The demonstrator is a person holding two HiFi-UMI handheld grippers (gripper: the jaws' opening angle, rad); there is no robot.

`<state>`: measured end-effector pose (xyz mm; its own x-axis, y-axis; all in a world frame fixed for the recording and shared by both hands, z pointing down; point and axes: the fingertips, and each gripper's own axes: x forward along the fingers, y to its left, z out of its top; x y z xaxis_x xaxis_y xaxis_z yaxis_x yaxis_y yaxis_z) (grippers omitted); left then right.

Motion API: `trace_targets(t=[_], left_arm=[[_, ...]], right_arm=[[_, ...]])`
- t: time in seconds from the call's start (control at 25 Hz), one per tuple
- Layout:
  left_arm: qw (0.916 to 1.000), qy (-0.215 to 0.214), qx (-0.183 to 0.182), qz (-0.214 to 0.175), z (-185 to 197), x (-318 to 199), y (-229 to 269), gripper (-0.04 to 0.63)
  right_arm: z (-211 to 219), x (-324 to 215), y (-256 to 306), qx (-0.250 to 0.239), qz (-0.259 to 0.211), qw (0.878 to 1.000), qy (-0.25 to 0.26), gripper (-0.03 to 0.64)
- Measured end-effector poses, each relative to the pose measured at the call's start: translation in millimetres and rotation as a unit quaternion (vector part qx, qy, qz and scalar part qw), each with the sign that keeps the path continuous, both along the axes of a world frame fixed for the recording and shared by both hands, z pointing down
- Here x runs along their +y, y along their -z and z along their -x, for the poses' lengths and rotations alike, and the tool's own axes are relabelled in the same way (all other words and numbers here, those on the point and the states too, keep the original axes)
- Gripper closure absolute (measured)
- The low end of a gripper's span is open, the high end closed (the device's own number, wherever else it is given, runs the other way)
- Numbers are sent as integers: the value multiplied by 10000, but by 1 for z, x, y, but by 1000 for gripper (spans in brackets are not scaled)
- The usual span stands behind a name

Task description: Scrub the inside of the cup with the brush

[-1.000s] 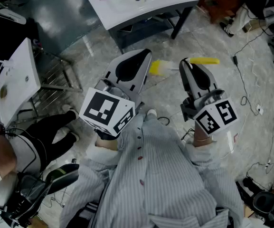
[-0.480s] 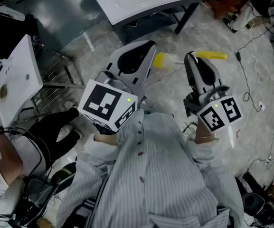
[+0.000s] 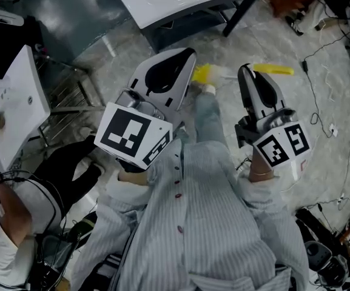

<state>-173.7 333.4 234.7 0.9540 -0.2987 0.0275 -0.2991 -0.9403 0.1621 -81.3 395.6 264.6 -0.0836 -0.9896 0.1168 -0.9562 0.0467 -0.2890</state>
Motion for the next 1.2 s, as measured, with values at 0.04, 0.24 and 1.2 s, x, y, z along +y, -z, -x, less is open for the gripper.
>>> trace_targets(t=[0.04, 0.24, 1.2], left_arm=[[10000, 5, -2, -25, -4, -4, -1, 586], [9999, 69, 33, -115, -30, -28, -1, 586], [9924, 1202, -23, -253, -204, -188, 16, 586]], right_arm=[[-4, -4, -2, -18, 4, 10000, 4, 561], [-26, -32, -9, -81, -21, 9998, 170, 561], [-205, -206, 15, -60, -165, 9911, 1321, 560]])
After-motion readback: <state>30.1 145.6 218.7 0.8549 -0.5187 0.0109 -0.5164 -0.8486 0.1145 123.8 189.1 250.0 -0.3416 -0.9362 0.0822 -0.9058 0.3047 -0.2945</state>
